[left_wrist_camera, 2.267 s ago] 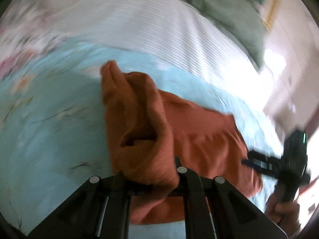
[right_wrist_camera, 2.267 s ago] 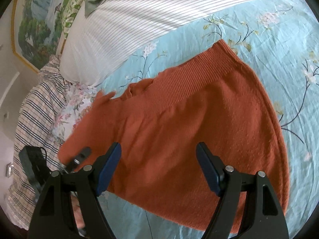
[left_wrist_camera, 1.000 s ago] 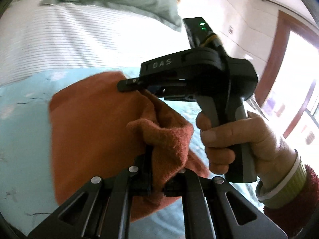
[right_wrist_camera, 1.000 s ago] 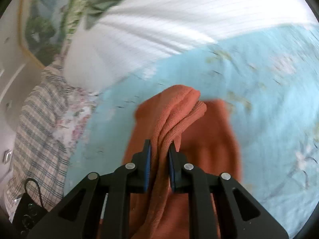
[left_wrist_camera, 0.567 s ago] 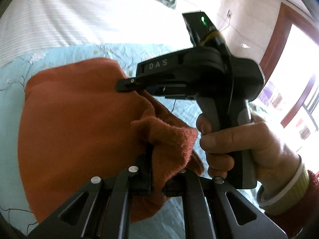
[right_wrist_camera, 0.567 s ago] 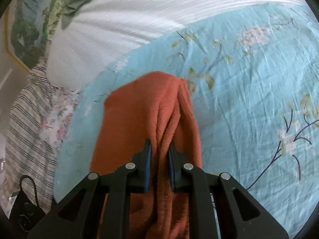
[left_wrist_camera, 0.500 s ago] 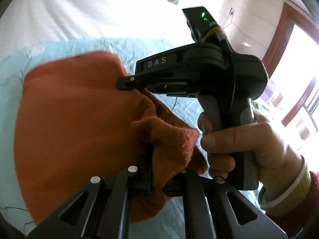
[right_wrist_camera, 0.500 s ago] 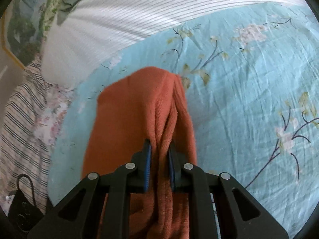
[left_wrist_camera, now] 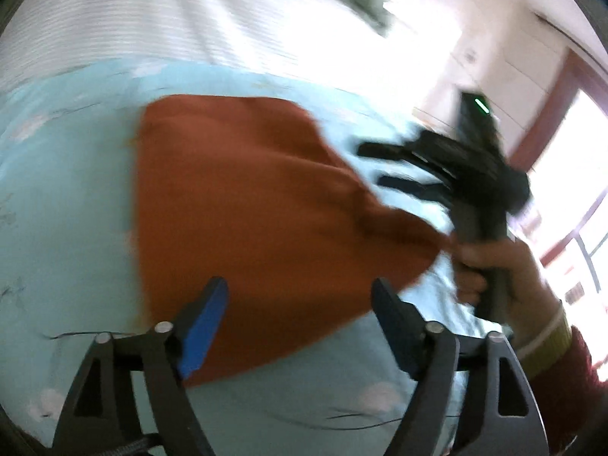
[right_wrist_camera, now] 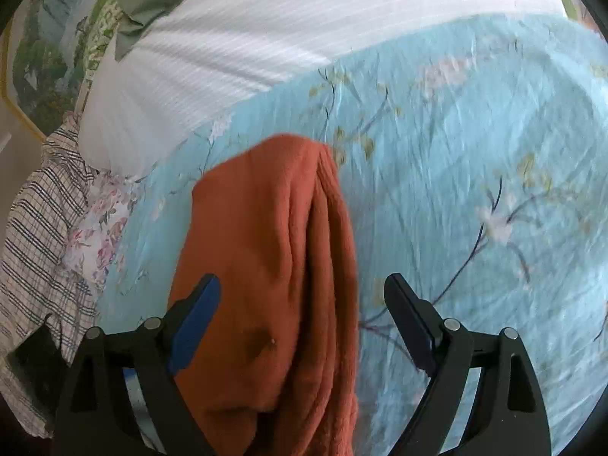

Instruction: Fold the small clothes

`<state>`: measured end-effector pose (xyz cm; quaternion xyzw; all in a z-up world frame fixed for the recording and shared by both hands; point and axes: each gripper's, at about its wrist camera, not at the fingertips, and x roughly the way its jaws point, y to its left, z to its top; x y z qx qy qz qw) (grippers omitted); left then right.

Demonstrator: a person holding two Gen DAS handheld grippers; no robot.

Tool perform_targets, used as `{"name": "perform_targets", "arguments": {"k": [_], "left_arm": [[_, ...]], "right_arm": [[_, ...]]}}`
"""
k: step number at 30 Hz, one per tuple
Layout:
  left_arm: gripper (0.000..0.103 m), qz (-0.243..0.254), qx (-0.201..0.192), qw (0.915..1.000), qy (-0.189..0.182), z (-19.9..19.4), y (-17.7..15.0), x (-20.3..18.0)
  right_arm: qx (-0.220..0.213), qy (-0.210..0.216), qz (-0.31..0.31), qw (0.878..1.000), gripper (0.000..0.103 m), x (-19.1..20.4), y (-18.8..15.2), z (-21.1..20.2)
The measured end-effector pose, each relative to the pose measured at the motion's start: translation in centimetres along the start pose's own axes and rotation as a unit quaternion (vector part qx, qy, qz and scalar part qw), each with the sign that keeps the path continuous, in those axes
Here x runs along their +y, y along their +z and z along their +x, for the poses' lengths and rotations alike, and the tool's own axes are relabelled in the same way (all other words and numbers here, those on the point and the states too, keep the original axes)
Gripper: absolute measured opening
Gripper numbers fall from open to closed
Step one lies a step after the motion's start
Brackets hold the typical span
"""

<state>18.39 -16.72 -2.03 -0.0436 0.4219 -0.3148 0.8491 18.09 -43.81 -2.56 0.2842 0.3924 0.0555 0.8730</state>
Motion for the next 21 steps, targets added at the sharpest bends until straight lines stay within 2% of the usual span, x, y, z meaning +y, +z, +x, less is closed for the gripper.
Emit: {"name": "perform_targets", "arguments": {"k": [3,6,8,10,14,19,21], "left_arm": [[0.08,-0.054,0.012,0.9983,0.016,0.4,0.7,4.4],[0.08,-0.121,0.024,0.9923,-0.002,1.5,1.2,8.0],[0.08,-0.144,0.023,0.9892,-0.003,2.2,1.6,9.6],[0.08,-0.153,0.029,0.9878,-0.003,3.1,1.8,10.3],[0.08,-0.169,0.044,0.9842,-0.026,4.8,2.5,10.6],[0.078,-0.161,0.051,0.9846,-0.042,7.0,3.8,10.3],[0.071,-0.157,0.057,0.9846,-0.051,8.2,4.1,10.1]], "right_arm": [[0.019,0.005,0.005,1.0,0.088,-0.3,-0.2,1.0],[0.03,0.027,0.015,0.999,0.088,-0.6,-0.2,1.7],[0.034,0.032,0.019,0.999,0.088,-0.8,-0.2,2.0],[0.036,0.035,0.022,0.999,0.088,-0.9,0.0,2.2],[0.04,0.039,0.02,0.998,0.088,-0.8,0.1,2.4],[0.051,0.029,-0.01,0.998,0.087,0.0,-0.1,3.4],[0.056,0.013,-0.026,0.998,0.071,0.3,-0.4,3.8]]}}
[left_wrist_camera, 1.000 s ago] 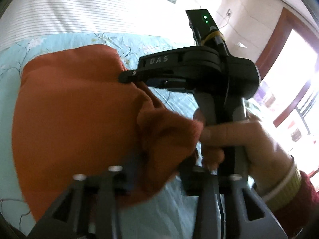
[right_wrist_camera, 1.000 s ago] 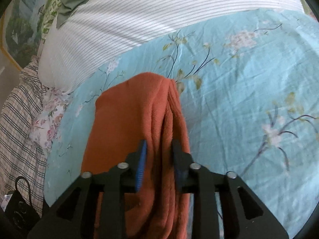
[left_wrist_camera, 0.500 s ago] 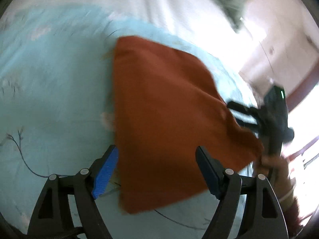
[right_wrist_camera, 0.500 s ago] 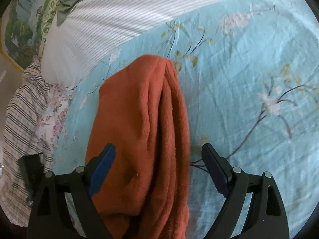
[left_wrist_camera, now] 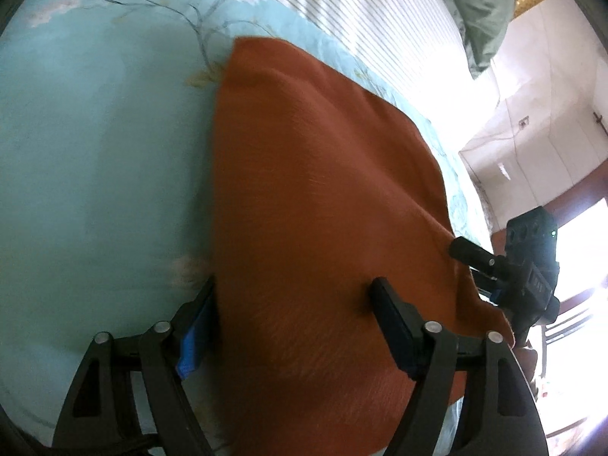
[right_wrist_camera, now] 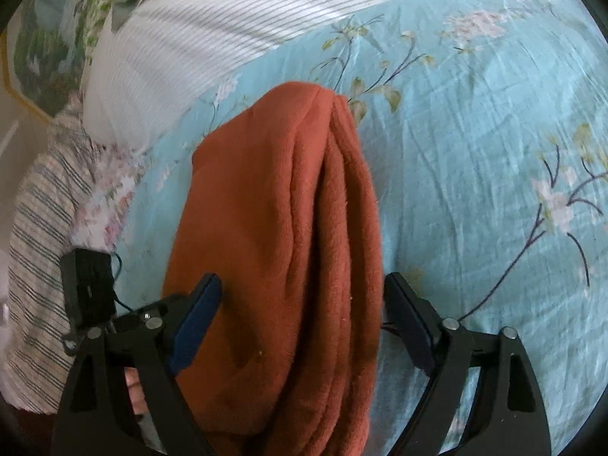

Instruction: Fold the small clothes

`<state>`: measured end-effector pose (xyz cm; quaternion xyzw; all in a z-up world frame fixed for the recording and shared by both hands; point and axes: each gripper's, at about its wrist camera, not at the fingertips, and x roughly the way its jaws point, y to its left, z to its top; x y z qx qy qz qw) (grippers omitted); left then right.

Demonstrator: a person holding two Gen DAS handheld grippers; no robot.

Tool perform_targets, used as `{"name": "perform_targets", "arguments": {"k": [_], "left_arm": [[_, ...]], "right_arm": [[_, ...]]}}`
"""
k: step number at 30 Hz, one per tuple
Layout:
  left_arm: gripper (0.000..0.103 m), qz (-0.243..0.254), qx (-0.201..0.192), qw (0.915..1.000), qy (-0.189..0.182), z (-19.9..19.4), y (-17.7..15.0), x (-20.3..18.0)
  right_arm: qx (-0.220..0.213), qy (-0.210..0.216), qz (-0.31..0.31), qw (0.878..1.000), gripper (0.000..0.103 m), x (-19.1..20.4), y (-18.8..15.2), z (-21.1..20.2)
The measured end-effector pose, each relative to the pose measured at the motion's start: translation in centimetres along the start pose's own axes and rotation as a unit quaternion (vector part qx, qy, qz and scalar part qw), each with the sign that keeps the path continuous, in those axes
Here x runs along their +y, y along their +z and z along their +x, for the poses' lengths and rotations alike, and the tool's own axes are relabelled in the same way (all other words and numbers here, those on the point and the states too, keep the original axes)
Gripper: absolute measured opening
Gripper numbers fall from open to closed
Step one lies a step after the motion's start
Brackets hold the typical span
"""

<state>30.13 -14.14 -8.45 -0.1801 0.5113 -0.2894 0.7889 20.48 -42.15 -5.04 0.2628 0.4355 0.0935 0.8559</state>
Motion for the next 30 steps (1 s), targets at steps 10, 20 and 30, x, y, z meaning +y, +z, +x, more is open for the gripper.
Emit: {"name": "perform_targets", "arguments": {"k": [10,20,30], "left_arm": [[0.022,0.038,-0.033,0.9987,0.004,-2.6,-0.2,-1.6],[0.021,0.064,-0.095,0.9912,0.067,-16.0,-4.7,1.8],[0.022,-0.015,-0.101,0.9892,0.106,-22.2,-10.5,10.7]], "right_arm": [[-0.015,0.055,0.006,0.998,0.032,3.9,-1.5,-0.8],[0.024,0.164,-0.038,0.986,0.03,15.5,-5.7,5.3],[0.083,0.166,-0.049,0.981,0.031,19.0,-9.2,10.4]]}}
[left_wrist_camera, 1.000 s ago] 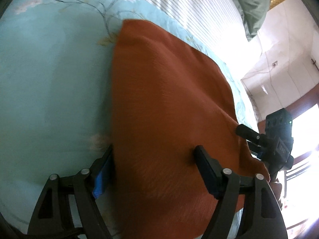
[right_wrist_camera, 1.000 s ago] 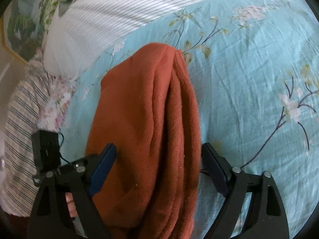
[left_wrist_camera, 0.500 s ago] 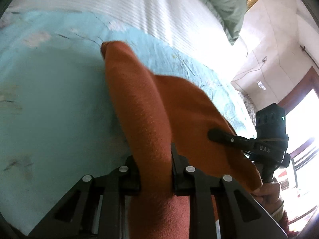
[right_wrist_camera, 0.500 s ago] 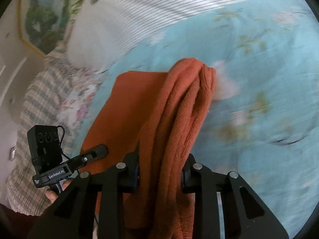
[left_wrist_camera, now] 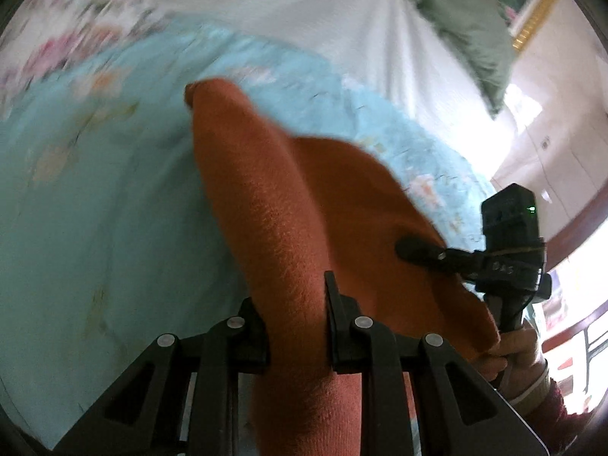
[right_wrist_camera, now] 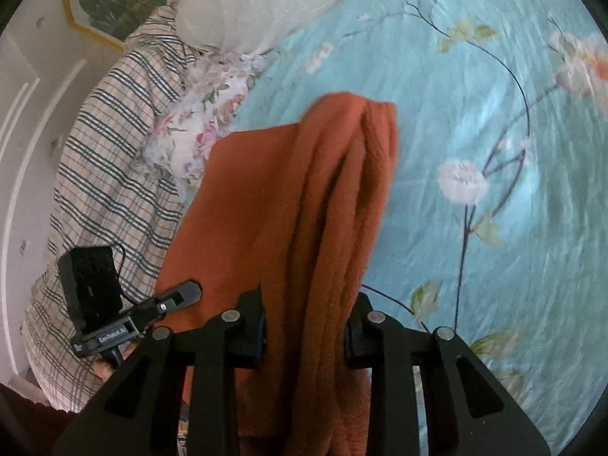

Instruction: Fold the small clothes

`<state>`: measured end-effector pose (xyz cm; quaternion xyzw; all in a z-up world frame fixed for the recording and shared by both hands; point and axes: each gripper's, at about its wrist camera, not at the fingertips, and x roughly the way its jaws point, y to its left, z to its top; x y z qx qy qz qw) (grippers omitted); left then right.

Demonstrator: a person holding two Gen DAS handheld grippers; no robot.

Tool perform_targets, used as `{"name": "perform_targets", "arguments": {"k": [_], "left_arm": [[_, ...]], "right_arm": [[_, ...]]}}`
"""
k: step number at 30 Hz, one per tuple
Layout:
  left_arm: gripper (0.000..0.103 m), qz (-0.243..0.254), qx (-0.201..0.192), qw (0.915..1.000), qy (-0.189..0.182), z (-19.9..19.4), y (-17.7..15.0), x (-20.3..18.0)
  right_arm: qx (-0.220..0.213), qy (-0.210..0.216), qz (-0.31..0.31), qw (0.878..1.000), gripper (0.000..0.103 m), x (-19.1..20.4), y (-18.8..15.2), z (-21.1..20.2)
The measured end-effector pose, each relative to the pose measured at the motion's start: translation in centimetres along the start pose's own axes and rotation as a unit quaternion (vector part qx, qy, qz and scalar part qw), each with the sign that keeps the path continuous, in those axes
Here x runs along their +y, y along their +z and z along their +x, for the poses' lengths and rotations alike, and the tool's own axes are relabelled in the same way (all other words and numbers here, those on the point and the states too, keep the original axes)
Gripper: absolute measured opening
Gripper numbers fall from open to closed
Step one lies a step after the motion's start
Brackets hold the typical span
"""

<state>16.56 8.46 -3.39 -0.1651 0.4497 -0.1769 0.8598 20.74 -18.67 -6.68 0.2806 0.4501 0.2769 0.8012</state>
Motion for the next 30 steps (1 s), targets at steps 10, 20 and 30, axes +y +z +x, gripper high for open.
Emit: {"name": "perform_targets", "arguments": {"k": [10,20,30], "left_arm": [[0.054,-0.017,0.002,0.999,0.041,1.0,-1.7,1.7],[0.052,-0.002,-0.042,0.997,0.065,-2.9,-2.3,1.4],[0.047,0.046,-0.056,0.9972,0.017,-4.2,-2.3,-1.7]], "right_arm": [[0.0,-0.048,0.019,0.999,0.056,-1.4,-0.3,0.2],[-0.071,-0.089,-0.032,0.993,0.066,2.1,0.6,-5.0],[-0.017,-0.068,-0.033,0.997,0.064,2.0,0.7,-0.5]]}}
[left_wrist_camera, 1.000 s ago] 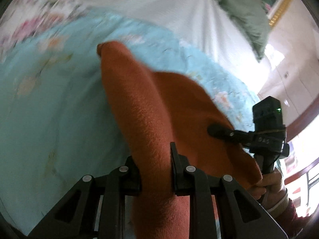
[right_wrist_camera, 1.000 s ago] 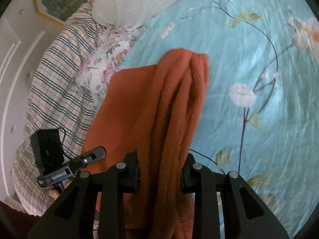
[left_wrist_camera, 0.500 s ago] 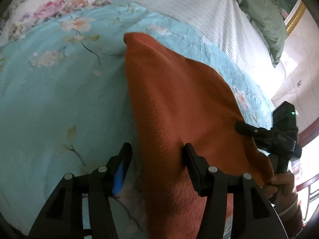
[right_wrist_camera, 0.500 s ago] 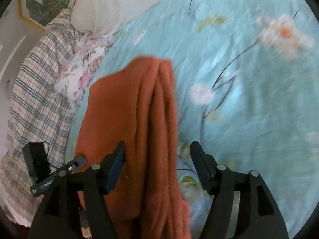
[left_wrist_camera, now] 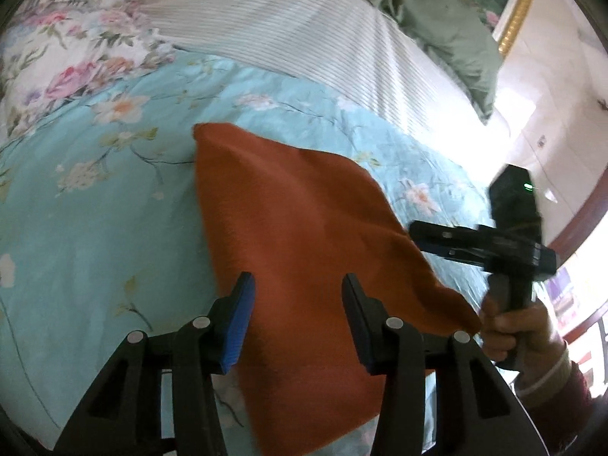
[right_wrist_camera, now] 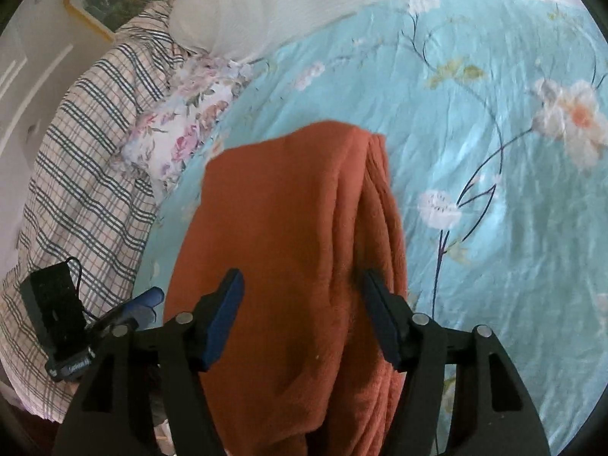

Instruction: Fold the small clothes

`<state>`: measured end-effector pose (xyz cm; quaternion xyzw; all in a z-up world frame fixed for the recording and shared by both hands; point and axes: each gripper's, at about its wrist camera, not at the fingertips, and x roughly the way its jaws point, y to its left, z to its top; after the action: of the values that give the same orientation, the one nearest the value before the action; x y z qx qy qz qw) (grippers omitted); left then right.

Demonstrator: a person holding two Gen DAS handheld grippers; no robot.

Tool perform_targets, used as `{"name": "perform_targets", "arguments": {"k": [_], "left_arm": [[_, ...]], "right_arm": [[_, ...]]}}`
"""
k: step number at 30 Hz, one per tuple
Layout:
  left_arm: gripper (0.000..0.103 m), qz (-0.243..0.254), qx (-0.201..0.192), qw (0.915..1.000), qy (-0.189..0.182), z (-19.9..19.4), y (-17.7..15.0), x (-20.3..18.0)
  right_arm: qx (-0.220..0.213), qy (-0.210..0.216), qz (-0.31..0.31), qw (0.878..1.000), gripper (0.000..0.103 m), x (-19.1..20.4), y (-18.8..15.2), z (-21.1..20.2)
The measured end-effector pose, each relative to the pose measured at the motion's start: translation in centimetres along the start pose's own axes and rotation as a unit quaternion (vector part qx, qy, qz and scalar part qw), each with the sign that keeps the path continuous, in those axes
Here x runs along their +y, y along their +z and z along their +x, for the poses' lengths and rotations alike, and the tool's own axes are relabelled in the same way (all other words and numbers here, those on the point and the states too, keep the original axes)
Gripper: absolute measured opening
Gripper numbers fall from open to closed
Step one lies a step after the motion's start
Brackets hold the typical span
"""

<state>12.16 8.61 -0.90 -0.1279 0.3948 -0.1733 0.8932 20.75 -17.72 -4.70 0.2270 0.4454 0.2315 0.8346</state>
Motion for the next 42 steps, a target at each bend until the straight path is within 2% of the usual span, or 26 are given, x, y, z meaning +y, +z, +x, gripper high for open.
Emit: {"name": "perform_targets", "arguments": {"k": [4,5,6,8,9,10,13,15,17,19,24,26,29,31,33,35,38,42], "left_arm": [[0.047,0.011,0.02,0.9998,0.001,1.3,-0.5,-0.1],[0.047,0.012,0.024,0.9996,0.004,1.6,-0.7,0.0],[0.047,0.01,0.032,0.9994,0.006,2.1,-0.9,0.2],[0.047,0.004,0.038,0.9993,0.006,2.6,-1.0,0.7],[0.047,-0.002,0.041,0.9992,0.005,2.7,-0.9,0.8],[0.047,-0.005,0.042,0.9991,0.004,2.7,-0.8,0.8],[0.047,-0.001,0.035,0.9994,0.0,1.8,0.2,0.1],[0.047,0.008,0.017,0.9998,-0.004,0.7,0.9,-0.7],[0.047,0.018,0.005,0.9998,-0.012,0.1,1.5,-1.3],[0.047,0.023,0.01,0.9996,-0.015,0.7,1.7,-1.7],[0.044,0.022,0.054,0.9982,0.016,4.6,0.4,-1.1],[0.043,0.02,0.057,0.9979,0.025,5.3,0.1,-0.7],[0.043,0.018,0.057,0.9979,0.025,5.4,0.3,-0.7],[0.043,0.015,0.058,0.9979,0.023,5.2,0.6,-0.7],[0.043,0.008,0.055,0.9983,0.02,4.8,1.1,-0.5],[0.043,-0.001,0.05,0.9986,0.014,4.7,1.6,-0.3],[0.043,-0.007,0.052,0.9986,0.013,5.4,3.0,0.2],[0.043,-0.009,0.057,0.9981,0.022,8.5,6.3,1.1]], "right_arm": [[0.001,0.012,0.012,1.0,0.064,-0.6,0.7,0.5],[0.001,0.014,0.015,1.0,0.061,-0.9,1.0,0.8],[0.004,0.014,0.019,1.0,0.055,-1.1,1.3,1.2],[0.014,0.017,0.021,1.0,0.023,-1.2,1.7,1.7],[0.012,0.026,0.023,0.999,0.014,-1.1,1.9,1.5],[0.0,0.037,0.02,0.999,0.013,-0.9,2.0,0.7],[-0.058,0.064,0.017,0.996,0.012,-0.3,1.9,-2.8],[-0.079,0.053,0.019,0.995,0.012,-0.5,1.4,-4.2],[-0.072,0.026,0.024,0.997,0.012,-1.5,0.7,-3.9],[-0.051,-0.002,0.042,0.998,0.012,-3.1,0.0,-2.5],[-0.042,-0.005,0.066,0.997,0.012,-4.8,-0.4,-0.1],[-0.041,-0.017,0.061,0.997,0.012,-4.5,0.2,0.0],[-0.042,-0.042,0.062,0.996,0.024,-4.0,0.6,-1.0],[-0.065,-0.056,0.055,0.995,0.026,-3.1,0.7,-2.9],[-0.088,-0.05,0.045,0.994,0.026,-1.9,0.5,-4.6],[-0.094,-0.021,0.035,0.995,0.026,-0.5,0.2,-5.4],[-0.066,0.019,0.019,0.997,0.031,1.2,-0.6,-4.2],[-0.029,0.002,0.027,0.999,0.032,0.6,-1.8,-0.9]]}}
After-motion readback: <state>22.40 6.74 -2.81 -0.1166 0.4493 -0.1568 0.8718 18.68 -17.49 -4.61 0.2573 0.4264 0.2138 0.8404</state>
